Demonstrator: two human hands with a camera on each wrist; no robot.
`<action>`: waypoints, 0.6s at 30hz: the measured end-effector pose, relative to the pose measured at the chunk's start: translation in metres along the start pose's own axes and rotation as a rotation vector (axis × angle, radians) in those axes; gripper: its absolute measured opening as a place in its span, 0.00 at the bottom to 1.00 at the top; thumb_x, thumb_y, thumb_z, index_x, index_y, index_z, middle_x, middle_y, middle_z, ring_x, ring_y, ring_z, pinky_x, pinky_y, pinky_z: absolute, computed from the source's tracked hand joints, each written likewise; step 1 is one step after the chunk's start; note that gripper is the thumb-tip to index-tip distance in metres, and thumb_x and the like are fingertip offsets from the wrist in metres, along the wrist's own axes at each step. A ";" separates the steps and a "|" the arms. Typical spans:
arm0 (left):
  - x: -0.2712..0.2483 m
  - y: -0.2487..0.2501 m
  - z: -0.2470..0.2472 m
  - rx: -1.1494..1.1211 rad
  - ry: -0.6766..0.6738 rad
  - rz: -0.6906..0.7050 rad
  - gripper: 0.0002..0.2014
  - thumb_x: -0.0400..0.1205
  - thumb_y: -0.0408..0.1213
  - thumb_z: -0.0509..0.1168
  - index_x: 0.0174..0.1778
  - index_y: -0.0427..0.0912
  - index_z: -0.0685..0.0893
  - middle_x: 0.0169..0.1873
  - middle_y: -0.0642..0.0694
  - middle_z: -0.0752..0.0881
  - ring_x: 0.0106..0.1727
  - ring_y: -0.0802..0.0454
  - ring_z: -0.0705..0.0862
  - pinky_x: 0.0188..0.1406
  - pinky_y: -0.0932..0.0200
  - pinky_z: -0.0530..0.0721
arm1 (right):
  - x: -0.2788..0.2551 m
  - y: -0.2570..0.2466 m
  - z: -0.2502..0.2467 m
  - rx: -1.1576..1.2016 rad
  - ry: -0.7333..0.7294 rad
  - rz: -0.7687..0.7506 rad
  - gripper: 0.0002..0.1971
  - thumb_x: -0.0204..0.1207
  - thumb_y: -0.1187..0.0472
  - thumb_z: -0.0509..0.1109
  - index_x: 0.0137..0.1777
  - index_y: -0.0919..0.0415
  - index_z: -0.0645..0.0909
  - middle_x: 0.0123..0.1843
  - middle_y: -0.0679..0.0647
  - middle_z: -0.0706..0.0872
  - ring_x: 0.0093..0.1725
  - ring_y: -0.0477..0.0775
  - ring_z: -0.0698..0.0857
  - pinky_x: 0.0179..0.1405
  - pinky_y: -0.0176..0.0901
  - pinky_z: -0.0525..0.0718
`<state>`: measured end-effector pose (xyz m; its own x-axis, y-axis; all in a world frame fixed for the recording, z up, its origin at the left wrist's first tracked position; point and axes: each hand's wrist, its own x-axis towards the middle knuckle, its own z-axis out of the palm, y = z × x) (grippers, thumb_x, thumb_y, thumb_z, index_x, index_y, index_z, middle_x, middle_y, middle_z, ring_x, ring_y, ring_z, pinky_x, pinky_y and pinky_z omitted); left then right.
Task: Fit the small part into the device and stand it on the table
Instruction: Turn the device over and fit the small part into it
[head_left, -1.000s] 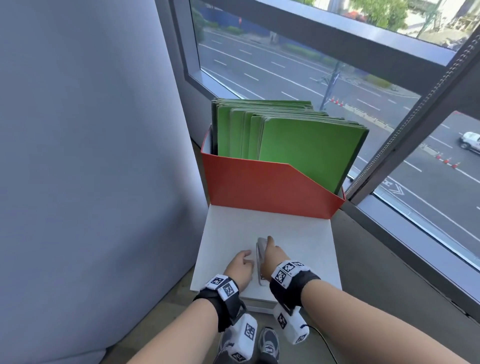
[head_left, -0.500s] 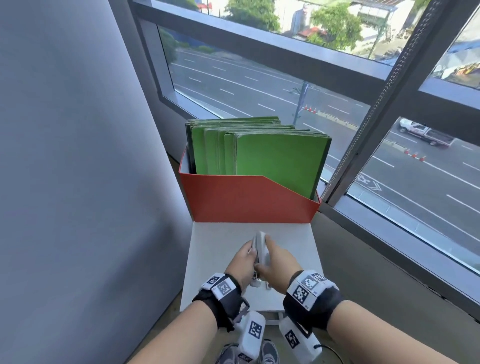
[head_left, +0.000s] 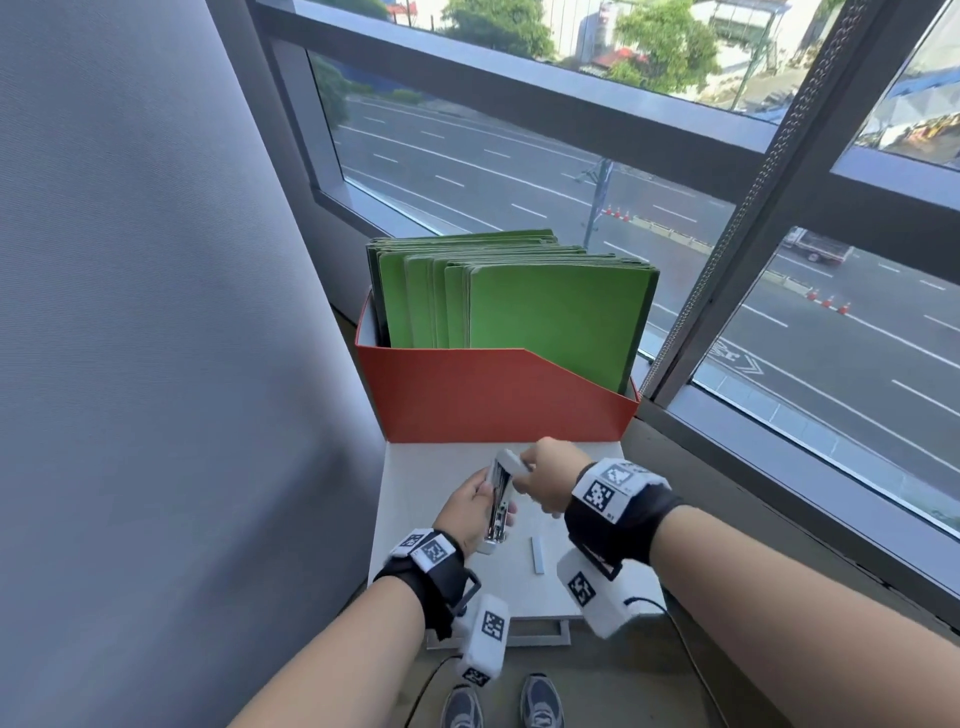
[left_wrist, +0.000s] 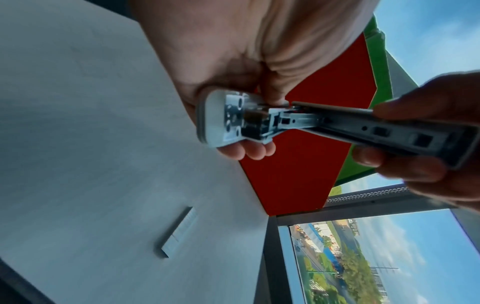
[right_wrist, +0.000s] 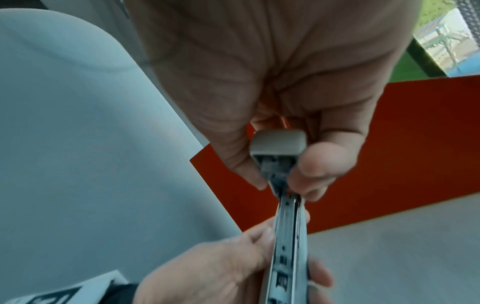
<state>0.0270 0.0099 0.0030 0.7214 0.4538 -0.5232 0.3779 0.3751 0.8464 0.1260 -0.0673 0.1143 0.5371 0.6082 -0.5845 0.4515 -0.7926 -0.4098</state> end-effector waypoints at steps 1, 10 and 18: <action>0.001 0.001 -0.001 0.012 0.004 0.001 0.18 0.88 0.34 0.44 0.66 0.40 0.76 0.33 0.39 0.82 0.30 0.48 0.79 0.28 0.58 0.76 | 0.002 -0.002 -0.004 -0.012 0.026 -0.009 0.15 0.78 0.57 0.64 0.50 0.70 0.85 0.37 0.59 0.82 0.34 0.58 0.81 0.36 0.48 0.83; 0.006 0.004 -0.009 0.013 -0.008 0.018 0.18 0.88 0.34 0.45 0.68 0.40 0.74 0.33 0.39 0.83 0.28 0.48 0.80 0.27 0.59 0.80 | 0.039 -0.012 -0.052 0.102 0.204 -0.076 0.09 0.74 0.60 0.72 0.49 0.66 0.87 0.40 0.54 0.89 0.32 0.48 0.82 0.28 0.36 0.82; -0.002 0.010 -0.003 0.018 -0.078 0.060 0.15 0.88 0.33 0.46 0.65 0.41 0.75 0.30 0.42 0.84 0.23 0.54 0.83 0.26 0.61 0.80 | 0.065 0.006 -0.058 0.321 0.266 -0.045 0.17 0.73 0.51 0.73 0.52 0.65 0.83 0.37 0.54 0.84 0.30 0.49 0.77 0.36 0.45 0.83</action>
<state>0.0275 0.0151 0.0128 0.7857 0.4106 -0.4628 0.3427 0.3340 0.8781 0.2051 -0.0300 0.1148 0.7066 0.5990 -0.3768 0.2560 -0.7128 -0.6530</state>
